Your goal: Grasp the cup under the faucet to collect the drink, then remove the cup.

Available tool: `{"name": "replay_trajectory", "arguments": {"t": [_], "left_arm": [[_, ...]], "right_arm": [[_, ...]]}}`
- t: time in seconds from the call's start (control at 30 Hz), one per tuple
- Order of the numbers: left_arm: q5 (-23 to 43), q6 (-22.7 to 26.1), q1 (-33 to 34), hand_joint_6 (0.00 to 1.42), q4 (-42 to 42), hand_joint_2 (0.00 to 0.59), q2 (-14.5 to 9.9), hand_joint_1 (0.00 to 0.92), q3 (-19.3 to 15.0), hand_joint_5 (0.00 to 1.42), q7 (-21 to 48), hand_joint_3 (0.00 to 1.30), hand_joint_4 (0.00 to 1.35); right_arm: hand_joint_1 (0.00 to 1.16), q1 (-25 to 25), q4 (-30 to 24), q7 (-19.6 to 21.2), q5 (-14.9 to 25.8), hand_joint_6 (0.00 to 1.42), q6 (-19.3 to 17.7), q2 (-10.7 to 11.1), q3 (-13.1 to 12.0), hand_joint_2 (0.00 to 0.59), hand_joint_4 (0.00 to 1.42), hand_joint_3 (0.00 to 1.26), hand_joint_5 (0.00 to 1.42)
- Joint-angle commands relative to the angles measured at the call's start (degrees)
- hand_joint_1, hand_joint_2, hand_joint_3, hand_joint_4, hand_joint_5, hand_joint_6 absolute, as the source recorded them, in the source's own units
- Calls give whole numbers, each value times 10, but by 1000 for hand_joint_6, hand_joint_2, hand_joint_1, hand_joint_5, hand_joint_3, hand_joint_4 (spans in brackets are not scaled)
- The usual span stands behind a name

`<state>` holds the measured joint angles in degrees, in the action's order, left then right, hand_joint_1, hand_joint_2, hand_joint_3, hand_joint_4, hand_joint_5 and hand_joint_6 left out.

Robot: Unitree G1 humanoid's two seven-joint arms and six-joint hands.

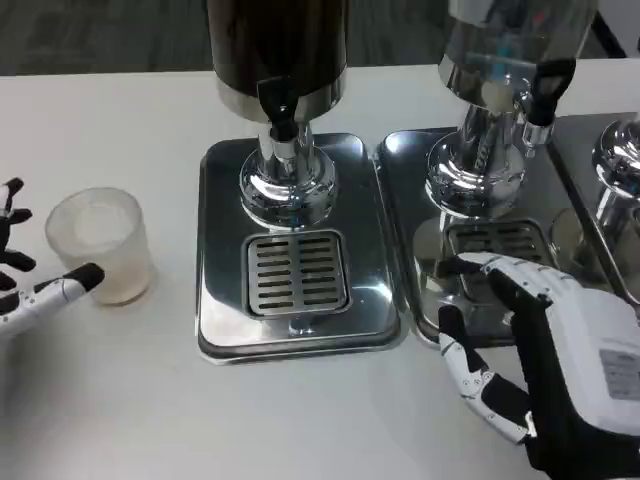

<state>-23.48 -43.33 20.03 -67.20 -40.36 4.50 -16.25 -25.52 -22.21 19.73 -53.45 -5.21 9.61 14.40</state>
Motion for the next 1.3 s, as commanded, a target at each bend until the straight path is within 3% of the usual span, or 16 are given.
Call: {"name": "replay_trajectory", "arguments": {"t": [0.03,0.5,1.3], "left_arm": [[-8,2,4,548,-3,0,-6,138,9,412,-13,0,124],[-12,-3,-1,568,3,3,3,143,27,428,-26,0,143],[-23,33,56,536,-18,0,15,113,60,413,22,0,132]], "right_arm": [[559,-2,4,5,9,265,-4,7,-8,446,344,419,313],[560,-12,-5,-4,35,268,-13,35,-26,446,346,432,314],[573,-18,-12,-2,35,283,-8,29,-24,453,347,433,314]]}}
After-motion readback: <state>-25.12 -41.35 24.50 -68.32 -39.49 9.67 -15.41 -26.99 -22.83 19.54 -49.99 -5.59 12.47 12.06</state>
